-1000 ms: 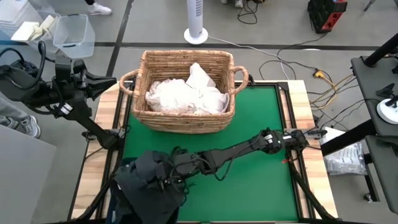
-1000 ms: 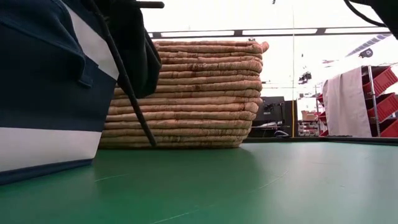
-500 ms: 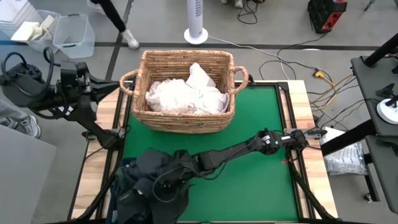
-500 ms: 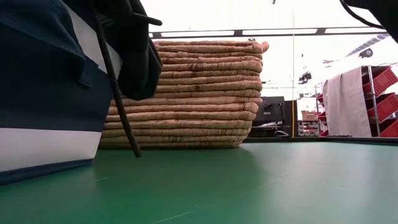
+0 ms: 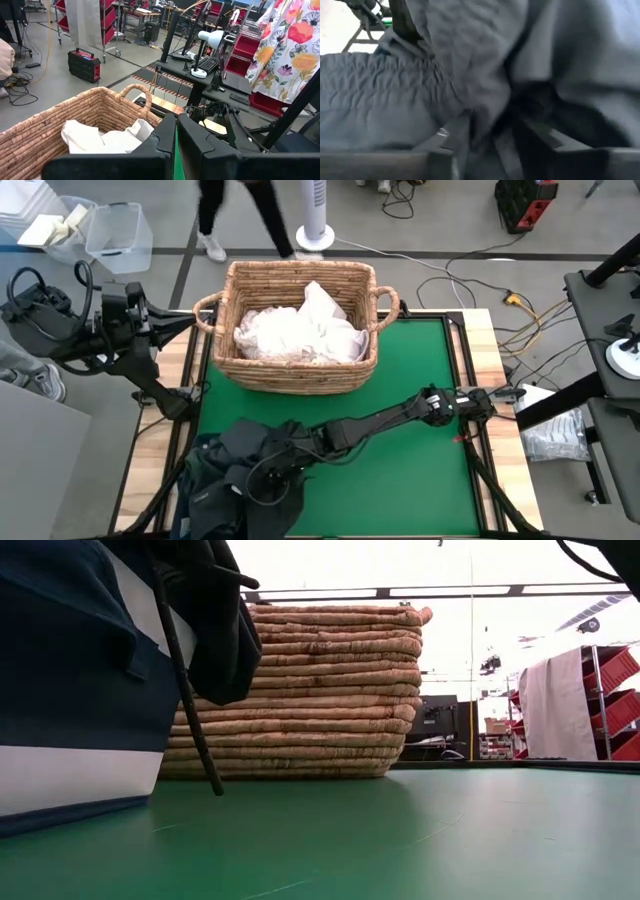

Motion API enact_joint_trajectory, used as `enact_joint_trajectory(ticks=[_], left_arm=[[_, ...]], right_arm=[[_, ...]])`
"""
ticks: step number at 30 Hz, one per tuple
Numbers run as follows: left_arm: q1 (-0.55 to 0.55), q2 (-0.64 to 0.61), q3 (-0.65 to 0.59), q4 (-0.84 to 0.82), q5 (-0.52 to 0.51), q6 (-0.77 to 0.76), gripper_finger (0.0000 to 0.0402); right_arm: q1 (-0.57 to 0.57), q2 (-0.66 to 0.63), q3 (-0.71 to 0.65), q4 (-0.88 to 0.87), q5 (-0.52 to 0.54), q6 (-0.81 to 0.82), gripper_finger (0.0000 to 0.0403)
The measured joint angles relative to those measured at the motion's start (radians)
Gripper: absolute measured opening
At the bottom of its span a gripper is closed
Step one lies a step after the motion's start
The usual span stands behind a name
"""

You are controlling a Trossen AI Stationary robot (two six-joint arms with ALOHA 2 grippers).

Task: Sort clothes
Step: Put the black shorts into the laundry bin

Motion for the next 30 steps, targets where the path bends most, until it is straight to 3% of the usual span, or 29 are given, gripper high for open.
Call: enact_joint_trajectory(ticks=[6, 12, 16, 24, 30], left_arm=[[0.000, 0.001, 0.000, -0.006, 0.000, 0.000, 0.0000], [0.000, 0.007, 0.000, -0.032, -0.001, -0.004, 0.0000], [0.000, 0.010, 0.000, -0.033, -0.001, -0.004, 0.0000], [0.000, 0.021, 0.000, -0.033, 0.001, -0.002, 0.0000], [0.000, 0.029, 0.000, -0.040, 0.069, -0.018, 0.0000]], right_arm=[[0.009, -0.064, -0.001, -0.149, 0.002, 0.011, 0.0192], [0.015, -0.146, -0.001, -0.274, 0.108, 0.023, 0.0207], [0.012, -0.163, 0.000, -0.348, 0.211, -0.014, 0.0169], [0.014, -0.070, -0.003, -0.350, 0.209, -0.062, 0.0022], [0.018, -0.035, -0.003, -0.270, 0.181, -0.065, 0.0010]])
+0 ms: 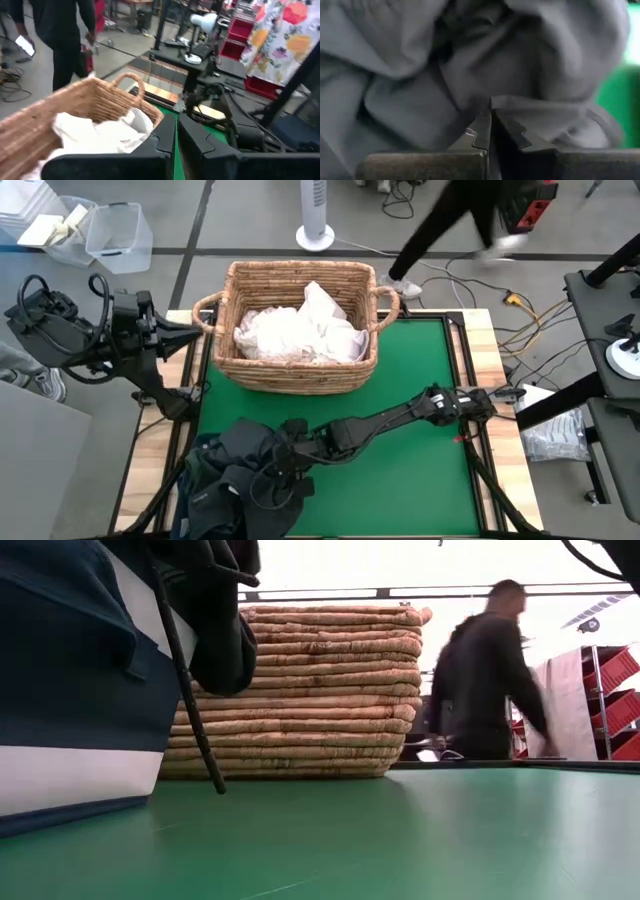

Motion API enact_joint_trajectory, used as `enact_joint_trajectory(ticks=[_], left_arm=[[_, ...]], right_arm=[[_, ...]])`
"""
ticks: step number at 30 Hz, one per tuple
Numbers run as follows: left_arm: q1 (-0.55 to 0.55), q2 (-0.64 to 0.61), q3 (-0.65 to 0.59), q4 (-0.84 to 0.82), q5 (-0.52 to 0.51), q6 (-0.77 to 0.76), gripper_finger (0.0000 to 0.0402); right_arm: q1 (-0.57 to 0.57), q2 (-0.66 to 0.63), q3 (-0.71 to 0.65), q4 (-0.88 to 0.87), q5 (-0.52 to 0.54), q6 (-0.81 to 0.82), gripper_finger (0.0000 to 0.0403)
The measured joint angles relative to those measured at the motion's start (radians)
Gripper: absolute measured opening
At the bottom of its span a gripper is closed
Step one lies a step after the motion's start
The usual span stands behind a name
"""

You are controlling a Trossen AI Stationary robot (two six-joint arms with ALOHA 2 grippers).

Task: Sort clothes
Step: Put the black shorts into the laundry bin

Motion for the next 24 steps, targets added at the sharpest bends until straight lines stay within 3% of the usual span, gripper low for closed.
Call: enact_joint_trajectory(ticks=[9, 15, 24], left_arm=[[-0.001, 0.080, -0.003, -0.054, 0.299, -0.016, 0.0000], [-0.021, 0.125, -0.041, -0.079, 0.459, -0.029, 0.0000], [-0.040, 0.175, -0.213, -0.079, 0.462, -0.081, 0.0000]], right_arm=[[0.002, 0.014, 0.004, 0.244, -0.010, -0.044, 0.0011], [0.018, -0.065, 0.008, 0.087, 0.099, -0.068, 0.0012], [0.073, -0.255, 0.009, -0.217, 0.210, 0.036, 0.0012]])
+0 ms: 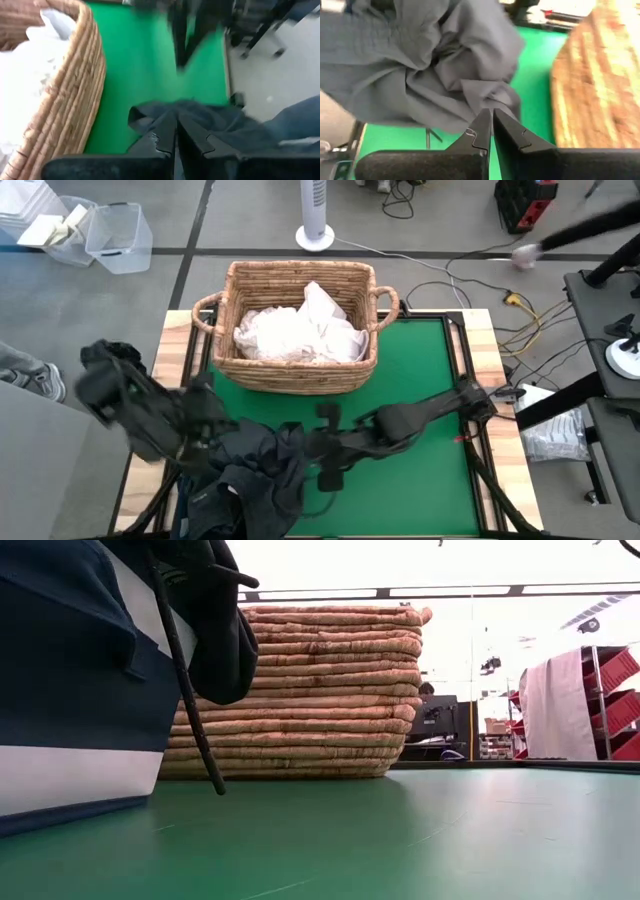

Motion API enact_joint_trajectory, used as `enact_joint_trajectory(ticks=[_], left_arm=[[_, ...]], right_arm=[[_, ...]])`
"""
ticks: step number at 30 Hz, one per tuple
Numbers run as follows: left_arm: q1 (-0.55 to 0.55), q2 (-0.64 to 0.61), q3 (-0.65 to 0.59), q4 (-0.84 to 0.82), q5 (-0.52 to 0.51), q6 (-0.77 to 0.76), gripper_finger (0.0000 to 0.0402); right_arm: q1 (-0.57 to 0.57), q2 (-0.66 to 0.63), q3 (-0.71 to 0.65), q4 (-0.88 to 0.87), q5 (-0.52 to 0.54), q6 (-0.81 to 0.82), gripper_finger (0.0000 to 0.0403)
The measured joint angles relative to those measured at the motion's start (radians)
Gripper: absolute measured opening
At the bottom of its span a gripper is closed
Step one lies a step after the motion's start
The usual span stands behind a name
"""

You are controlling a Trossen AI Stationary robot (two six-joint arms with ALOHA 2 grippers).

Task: Sort clothes
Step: Put the black shorts into the laundry bin

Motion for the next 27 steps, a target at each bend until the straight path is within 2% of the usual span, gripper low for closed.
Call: enact_joint_trajectory(ticks=[7, 12, 21, 27], left_arm=[[0.002, 0.062, -0.242, 0.092, -0.001, -0.001, 0.0000], [-0.005, 0.085, -0.407, 0.183, 0.089, -0.016, 0.0000], [-0.042, 0.098, -0.644, 0.458, 0.287, -0.071, 0.0000], [-0.086, 0.097, -0.718, 0.510, 0.396, -0.150, 0.0000]], right_arm=[[0.029, -0.134, -0.002, -0.055, 0.121, 0.114, 0.0012], [0.044, -0.177, -0.002, -0.054, 0.212, 0.116, 0.0012], [0.050, -0.148, -0.003, -0.059, 0.213, 0.116, 0.0012], [0.056, -0.119, -0.004, -0.078, 0.211, 0.116, 0.0012]])
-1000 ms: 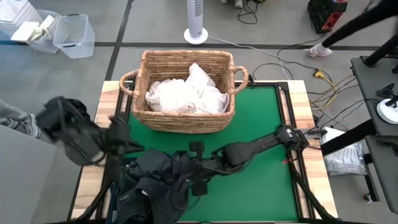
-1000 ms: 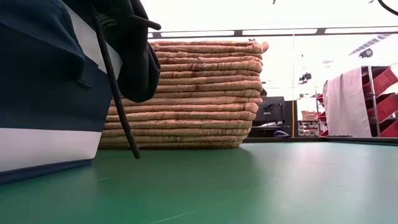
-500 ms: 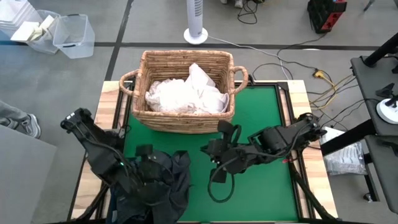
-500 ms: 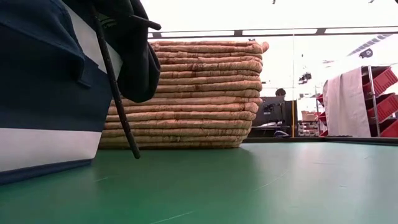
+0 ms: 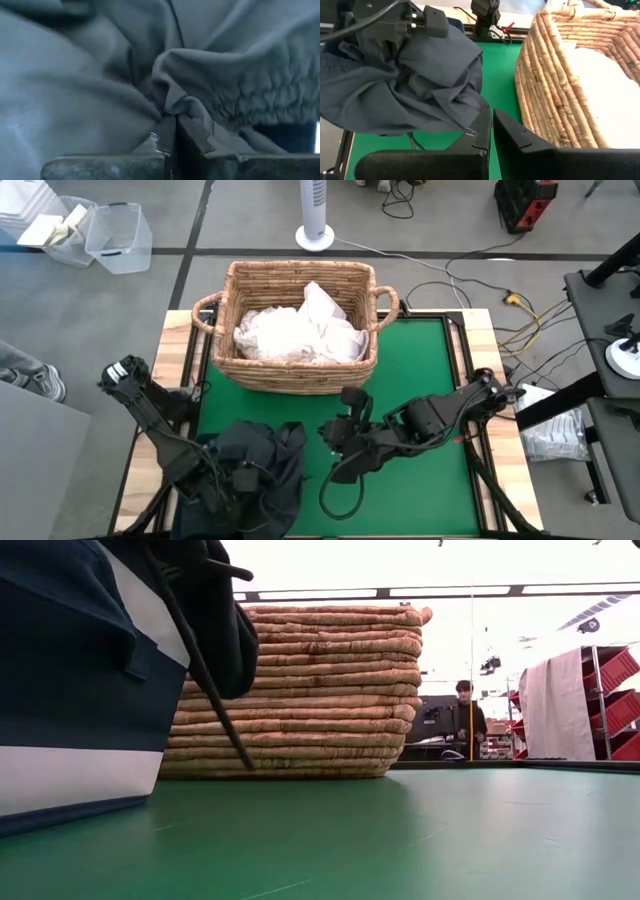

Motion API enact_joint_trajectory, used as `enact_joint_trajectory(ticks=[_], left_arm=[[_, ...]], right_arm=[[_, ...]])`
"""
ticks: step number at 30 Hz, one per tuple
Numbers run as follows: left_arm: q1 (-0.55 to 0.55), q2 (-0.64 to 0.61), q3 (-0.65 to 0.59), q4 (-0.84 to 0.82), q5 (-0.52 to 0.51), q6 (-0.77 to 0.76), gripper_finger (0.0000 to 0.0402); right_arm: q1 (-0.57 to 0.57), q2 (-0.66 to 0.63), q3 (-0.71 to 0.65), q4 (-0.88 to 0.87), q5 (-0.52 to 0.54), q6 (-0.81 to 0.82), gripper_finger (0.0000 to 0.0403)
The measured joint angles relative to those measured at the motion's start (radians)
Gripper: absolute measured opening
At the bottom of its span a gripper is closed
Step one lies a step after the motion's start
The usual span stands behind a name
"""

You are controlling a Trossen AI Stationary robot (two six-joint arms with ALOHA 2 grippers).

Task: Sort clothes
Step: Put the black shorts into the laundry bin

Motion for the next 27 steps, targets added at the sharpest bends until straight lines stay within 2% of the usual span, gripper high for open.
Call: enact_joint_trajectory(ticks=[7, 13, 19, 27], left_arm=[[-0.063, -0.002, -0.054, 0.022, 0.122, -0.103, 0.0000], [-0.109, -0.003, -0.057, -0.049, 0.223, -0.181, 0.0000], [-0.119, -0.003, -0.013, -0.083, 0.226, -0.224, 0.0000], [-0.122, -0.003, 0.236, -0.209, 0.096, -0.167, 0.0000]], right_arm=[[0.001, 0.005, 0.000, -0.001, 0.000, 0.007, 0.0012], [0.001, 0.005, -0.001, -0.001, 0.000, 0.007, 0.0012], [0.001, 0.005, -0.001, -0.001, 0.001, 0.007, 0.0012], [0.001, 0.005, -0.001, -0.001, 0.001, 0.002, 0.0012]])
